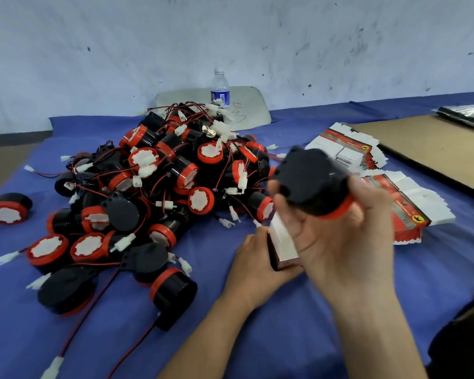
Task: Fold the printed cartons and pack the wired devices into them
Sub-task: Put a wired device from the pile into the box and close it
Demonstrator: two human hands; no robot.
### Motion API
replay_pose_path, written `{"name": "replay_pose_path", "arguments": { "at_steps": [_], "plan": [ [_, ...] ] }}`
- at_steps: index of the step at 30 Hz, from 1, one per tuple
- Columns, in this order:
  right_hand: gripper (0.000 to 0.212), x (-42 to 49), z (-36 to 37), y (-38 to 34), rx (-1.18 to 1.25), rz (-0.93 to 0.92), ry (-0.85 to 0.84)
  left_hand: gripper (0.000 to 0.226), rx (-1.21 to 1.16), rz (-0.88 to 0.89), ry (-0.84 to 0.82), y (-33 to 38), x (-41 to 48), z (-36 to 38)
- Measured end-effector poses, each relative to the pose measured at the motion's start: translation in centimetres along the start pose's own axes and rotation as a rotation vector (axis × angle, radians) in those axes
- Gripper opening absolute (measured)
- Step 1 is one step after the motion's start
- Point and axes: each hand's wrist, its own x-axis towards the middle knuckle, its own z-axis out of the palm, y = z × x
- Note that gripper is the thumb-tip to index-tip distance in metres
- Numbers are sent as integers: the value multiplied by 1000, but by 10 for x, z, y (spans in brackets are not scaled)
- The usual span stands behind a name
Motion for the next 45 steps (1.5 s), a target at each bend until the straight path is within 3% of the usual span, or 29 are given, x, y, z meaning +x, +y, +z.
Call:
{"name": "replay_pose_path", "arguments": {
  "at_steps": [4,6,8,10,13,17,19,25,33,36,41,45],
  "plan": [
    [44,-3,-12,-31,-170,-281,2,55,-54,-31,40,3,-1,0],
    [45,-2,-22,-37,-456,-431,114,56,-62,-41,25,1,-1,-1],
    [30,1,-34,-39,-799,-612,246,56,-67,-49,22,1,-1,-2],
    [29,3,-47,-33,-1180,-693,320,57,-72,-54,24,3,-1,-3],
    [52,6,-67,-14,-1645,-600,203,57,-70,-65,27,5,-1,-3],
    [69,8,-85,10,-1926,-220,169,59,-39,-63,16,8,0,-3],
    [72,8,-90,16,-1938,-96,184,62,-25,-80,16,9,2,-3],
    [59,10,-89,20,-1685,-95,252,56,-28,-71,0,6,2,-3],
    [36,7,-85,25,-1760,37,203,56,-28,-80,24,-1,3,0],
    [20,6,-90,18,-1704,93,135,55,-43,-83,35,-1,3,1],
    [36,10,-102,-4,-1800,102,-47,61,-51,-76,48,0,1,1],
    [29,14,-102,-14,-1686,214,-157,59,-43,-57,47,0,0,0]
  ]
}}
